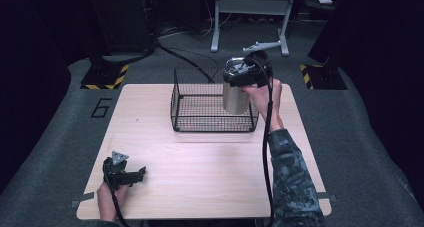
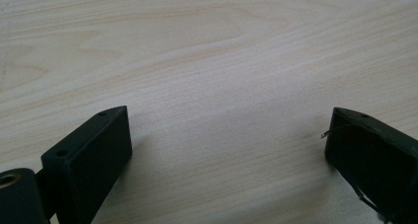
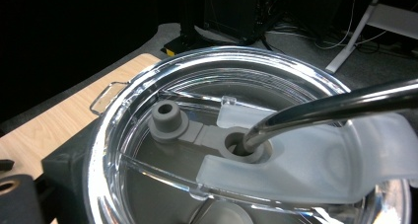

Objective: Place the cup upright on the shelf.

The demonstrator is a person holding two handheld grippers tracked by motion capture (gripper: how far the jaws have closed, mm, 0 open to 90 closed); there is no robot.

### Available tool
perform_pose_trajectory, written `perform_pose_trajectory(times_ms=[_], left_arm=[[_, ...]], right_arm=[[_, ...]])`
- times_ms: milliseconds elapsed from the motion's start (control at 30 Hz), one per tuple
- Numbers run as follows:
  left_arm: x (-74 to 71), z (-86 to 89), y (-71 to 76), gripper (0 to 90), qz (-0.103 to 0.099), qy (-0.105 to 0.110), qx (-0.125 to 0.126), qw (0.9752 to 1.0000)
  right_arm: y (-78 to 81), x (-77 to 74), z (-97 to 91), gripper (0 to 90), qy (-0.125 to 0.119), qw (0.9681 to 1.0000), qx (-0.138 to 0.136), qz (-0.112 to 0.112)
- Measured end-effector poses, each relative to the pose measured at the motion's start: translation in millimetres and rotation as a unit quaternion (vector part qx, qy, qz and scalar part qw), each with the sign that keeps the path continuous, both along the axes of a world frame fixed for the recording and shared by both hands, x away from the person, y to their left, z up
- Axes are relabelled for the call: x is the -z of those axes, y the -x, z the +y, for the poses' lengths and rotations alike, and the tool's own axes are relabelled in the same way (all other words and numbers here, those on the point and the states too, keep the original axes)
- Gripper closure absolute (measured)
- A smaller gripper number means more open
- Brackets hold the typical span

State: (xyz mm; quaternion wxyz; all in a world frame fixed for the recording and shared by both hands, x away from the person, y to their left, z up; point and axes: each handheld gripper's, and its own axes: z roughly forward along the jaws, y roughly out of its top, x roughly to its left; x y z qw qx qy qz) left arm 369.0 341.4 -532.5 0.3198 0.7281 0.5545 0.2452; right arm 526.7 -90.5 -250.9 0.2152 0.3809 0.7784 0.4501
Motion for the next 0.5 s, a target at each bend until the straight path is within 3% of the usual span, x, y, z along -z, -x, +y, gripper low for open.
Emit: perform_pose_trajectory(times_ms=[500], left_arm=[[0.0, 0.0, 0.0, 3.8, 0.0, 0.0, 0.0, 1.0]], right_arm=[[-21.0, 5.9, 15.2, 3.9, 0.012, 0.9999, 0.009, 0.006]])
